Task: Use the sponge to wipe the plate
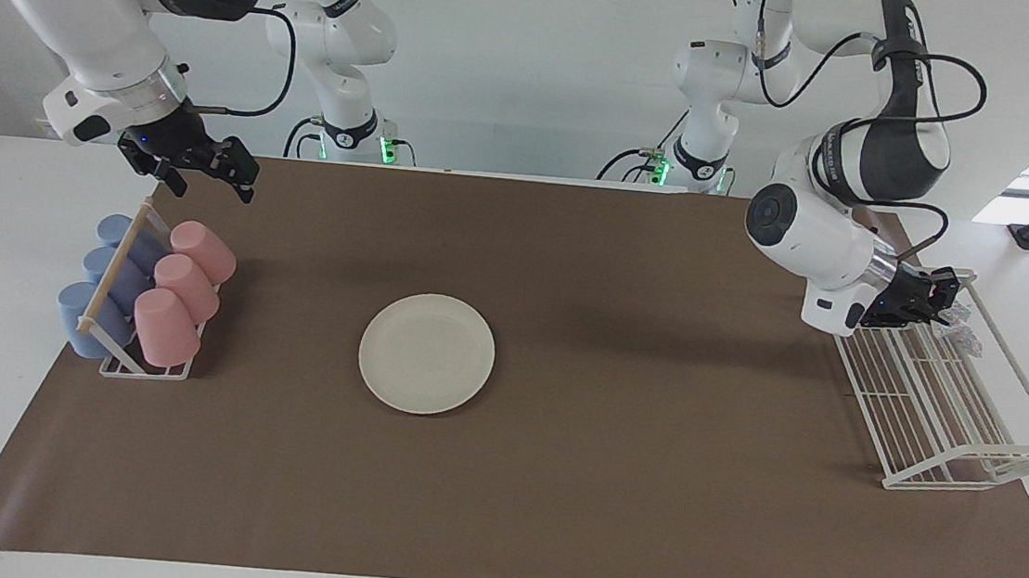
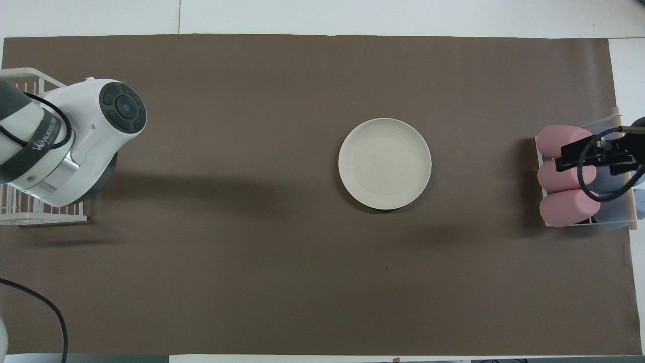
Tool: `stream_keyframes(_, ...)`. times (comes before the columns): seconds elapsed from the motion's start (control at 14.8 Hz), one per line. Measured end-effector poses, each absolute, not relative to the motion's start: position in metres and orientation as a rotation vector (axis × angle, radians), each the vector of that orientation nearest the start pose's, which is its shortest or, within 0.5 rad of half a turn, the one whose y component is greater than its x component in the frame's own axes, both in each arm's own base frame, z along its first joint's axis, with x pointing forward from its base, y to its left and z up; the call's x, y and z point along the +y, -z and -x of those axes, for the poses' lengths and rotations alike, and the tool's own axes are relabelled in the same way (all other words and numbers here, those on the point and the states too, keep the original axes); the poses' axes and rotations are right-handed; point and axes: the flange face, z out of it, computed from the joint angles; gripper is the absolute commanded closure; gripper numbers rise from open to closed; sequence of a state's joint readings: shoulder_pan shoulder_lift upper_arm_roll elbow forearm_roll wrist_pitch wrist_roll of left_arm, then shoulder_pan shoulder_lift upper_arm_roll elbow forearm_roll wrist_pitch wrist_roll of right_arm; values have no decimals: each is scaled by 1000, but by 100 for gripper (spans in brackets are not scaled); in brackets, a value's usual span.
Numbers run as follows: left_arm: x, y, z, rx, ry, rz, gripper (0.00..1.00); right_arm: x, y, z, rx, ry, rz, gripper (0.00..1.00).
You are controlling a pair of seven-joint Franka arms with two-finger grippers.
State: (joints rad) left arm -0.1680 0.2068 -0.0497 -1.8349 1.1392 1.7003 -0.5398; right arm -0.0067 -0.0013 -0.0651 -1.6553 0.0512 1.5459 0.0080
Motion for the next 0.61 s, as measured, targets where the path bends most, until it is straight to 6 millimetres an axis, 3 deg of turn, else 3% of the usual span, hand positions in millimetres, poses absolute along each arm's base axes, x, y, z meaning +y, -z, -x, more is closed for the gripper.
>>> stream_keyframes(0.27, -38, -384, -609, -102, 193, 1983, 100, -31, -584, -545, 119, -172, 3080, 0)
stream_keyframes(0.61, -29, -377, -611, -155, 204, 1977, 97, -31, -585, -544, 118, -176, 3079, 0)
